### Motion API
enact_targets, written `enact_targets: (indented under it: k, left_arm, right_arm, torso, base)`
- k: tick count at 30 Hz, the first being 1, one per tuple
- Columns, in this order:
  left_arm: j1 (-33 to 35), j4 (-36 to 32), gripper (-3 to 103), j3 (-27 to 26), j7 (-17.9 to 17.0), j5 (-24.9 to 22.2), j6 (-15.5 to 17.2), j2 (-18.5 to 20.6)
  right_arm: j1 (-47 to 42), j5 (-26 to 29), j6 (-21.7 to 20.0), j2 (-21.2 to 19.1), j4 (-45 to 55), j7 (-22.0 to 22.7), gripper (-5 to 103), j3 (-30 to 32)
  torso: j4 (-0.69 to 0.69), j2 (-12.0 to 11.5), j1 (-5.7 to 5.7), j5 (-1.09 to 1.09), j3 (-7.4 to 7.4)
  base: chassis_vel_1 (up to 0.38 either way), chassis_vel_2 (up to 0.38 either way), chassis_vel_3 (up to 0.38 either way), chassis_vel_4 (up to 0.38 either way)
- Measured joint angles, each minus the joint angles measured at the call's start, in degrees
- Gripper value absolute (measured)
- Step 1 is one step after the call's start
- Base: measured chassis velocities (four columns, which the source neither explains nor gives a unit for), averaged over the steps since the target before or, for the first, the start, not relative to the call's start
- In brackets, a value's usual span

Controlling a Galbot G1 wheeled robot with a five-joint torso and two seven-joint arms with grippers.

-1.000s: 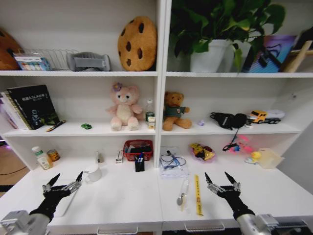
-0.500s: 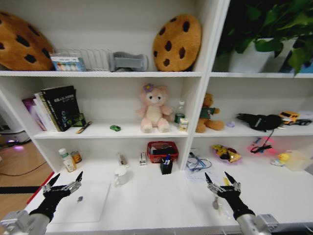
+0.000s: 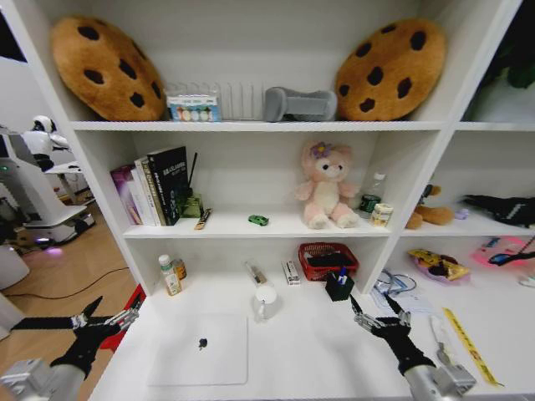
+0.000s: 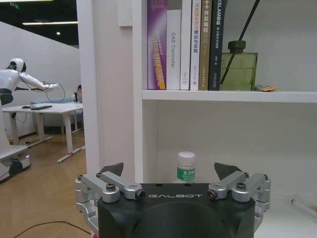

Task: Organize the objects on the table.

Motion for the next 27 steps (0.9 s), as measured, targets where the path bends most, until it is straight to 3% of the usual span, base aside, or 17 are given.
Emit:
enact_targets:
  k: [2,5,20,27]
  left_arm:
    - [0.0,0.0,100,0.0,0.0,0.0,0.0,0.0]
    - [0.0,0.0,100,0.0,0.0,0.0,0.0,0.0]
    - [0.0,0.0,100,0.0,0.0,0.0,0.0,0.0]
    - [0.0,0.0,100,0.0,0.0,0.0,0.0,0.0]
  right_arm:
    - [0.0,0.0,0.0,0.0,0.0,0.0,100,0.0]
    - [0.0,0.0,0.0,0.0,0.0,0.0,100,0.0]
    - [0.0,0.0,0.0,0.0,0.0,0.0,100,0.0]
    - [0.0,0.0,0.0,0.0,0.0,0.0,100,0.0]
  torso:
    - [-0.07,0.0,0.03,-0.11,0.01]
    - [-0.1,0.0,0.02,-0.01,0.01]
    - [-0.08,0.0,0.01,-0.13,-0.01]
    - [-0.07,0.0,0.01,-0.07,0.0]
  base:
    - [-0.041,0.008,0.073,0.056]
    - [-0.083,-0.042,0.051,0.045]
    - [0.077,0.075,-0.082,-0.082]
    - [0.05,0.056,-0.045,-0.046]
